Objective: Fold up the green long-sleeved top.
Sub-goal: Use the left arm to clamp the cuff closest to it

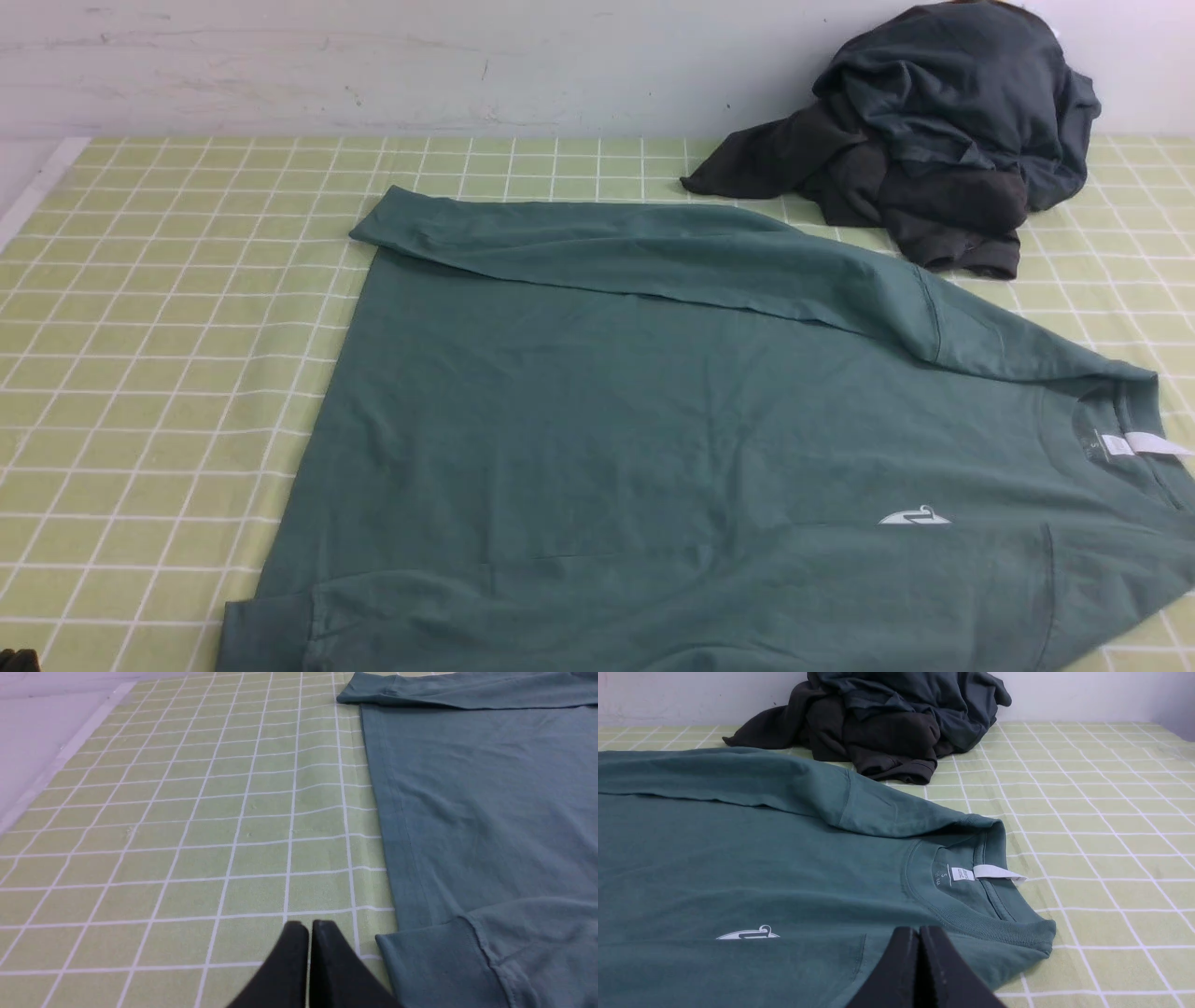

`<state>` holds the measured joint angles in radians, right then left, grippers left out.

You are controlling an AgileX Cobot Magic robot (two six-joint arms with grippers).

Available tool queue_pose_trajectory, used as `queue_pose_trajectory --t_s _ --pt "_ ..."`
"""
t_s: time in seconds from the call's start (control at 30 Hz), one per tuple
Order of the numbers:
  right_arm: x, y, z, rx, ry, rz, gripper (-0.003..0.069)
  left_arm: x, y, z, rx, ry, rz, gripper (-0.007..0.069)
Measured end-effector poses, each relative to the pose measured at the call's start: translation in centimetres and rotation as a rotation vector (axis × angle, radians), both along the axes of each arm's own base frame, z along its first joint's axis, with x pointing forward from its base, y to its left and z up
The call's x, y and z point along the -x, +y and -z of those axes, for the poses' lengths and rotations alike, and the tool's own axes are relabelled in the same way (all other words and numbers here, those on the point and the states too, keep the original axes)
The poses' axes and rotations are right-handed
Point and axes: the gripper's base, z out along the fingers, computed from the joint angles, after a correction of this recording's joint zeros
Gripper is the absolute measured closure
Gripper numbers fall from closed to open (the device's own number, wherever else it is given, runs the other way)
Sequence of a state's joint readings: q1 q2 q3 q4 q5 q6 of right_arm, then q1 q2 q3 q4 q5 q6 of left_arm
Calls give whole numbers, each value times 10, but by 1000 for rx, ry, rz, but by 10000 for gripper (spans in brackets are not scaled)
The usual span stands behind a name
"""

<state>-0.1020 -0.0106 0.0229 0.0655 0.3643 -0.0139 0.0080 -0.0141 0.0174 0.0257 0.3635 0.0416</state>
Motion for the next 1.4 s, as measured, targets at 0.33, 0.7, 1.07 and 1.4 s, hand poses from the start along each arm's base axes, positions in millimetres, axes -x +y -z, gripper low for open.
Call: queue_pose_trajectory --t_s 0.33,0.7,1.07,1.4 --pt "0 0 0 0 0 0 669 0 0 0 0 0 0 627" --pt "0 0 0 0 0 0 669 0 0 0 0 0 0 627" --pt "0 0 0 2 0 0 669 0 0 0 0 -2 0 627" --pt "1 -3 -38 -45 -437 30 669 -4 -1 -30 -4 -369 10 627"
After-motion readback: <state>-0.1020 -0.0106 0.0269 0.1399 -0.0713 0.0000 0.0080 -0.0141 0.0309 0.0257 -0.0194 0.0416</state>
